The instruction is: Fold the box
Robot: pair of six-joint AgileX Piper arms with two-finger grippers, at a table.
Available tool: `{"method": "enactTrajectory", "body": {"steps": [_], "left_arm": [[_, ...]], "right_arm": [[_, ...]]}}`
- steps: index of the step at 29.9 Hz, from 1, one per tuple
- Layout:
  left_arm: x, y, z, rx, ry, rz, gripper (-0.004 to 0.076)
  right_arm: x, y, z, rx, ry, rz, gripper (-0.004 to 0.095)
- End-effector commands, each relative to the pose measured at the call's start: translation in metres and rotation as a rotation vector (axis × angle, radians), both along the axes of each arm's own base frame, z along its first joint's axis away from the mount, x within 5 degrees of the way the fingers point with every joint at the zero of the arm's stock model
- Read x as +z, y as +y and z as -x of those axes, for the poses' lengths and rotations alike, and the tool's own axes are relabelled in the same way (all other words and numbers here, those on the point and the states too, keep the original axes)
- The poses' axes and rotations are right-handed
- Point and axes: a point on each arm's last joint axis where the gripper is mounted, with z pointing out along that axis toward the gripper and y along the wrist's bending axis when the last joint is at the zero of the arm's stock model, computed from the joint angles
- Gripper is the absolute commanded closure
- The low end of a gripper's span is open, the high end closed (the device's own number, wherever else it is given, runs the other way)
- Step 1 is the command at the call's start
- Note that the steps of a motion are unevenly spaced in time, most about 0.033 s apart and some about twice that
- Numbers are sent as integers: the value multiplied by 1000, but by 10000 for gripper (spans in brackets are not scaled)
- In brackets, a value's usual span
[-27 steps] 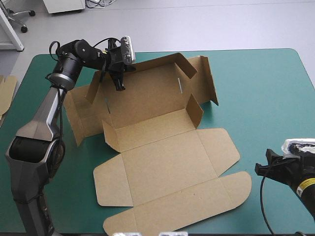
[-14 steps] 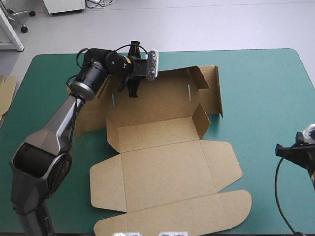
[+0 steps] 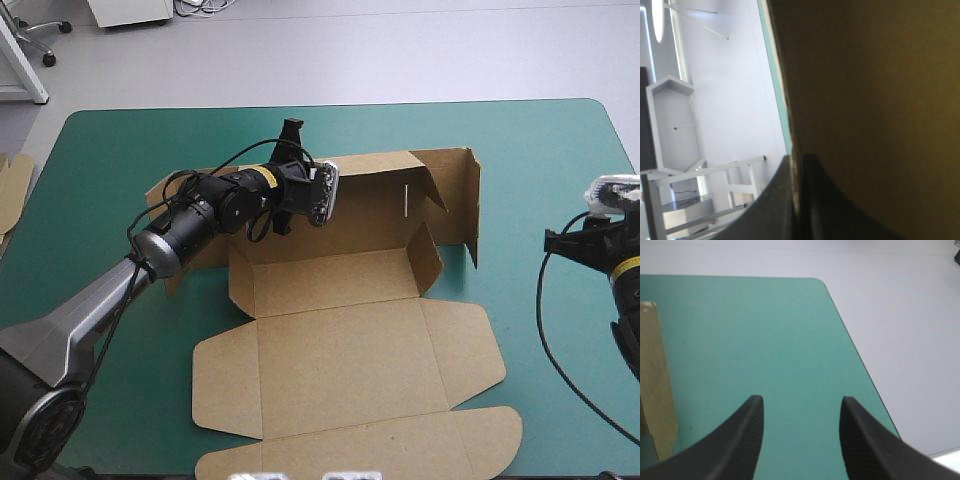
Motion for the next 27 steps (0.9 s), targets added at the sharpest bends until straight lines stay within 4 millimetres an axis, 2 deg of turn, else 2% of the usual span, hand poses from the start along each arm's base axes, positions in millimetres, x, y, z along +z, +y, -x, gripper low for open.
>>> {"method": "enactTrajectory", "body": {"steps": [1, 5, 8, 12, 16, 20, 24, 27], "left_arm": [[36, 11, 4, -16, -228, 13, 738], [46, 13, 0, -9, -344, 43, 738], [48, 13, 0, 8, -326, 102, 738], [34, 12, 1, 41, -279, 162, 738], [19, 15, 7, 118, -324, 252, 738], [-2, 20, 10, 150, -338, 235, 738], [-3, 22, 10, 160, -369, 233, 738], [-2, 22, 10, 157, -386, 229, 738]], "right_arm": [[37, 1, -5, 21, -113, 46, 467], [49, 7, -18, 54, -97, 49, 467], [50, 11, -31, 70, -53, 29, 468], [34, 6, -55, 82, 55, -31, 468], [21, -18, -77, 63, 93, -140, 468], [3, -36, -98, 153, 164, -307, 468], [-12, -42, -125, 197, 183, -406, 469], [-15, -43, -145, 221, 191, -446, 479]]}}
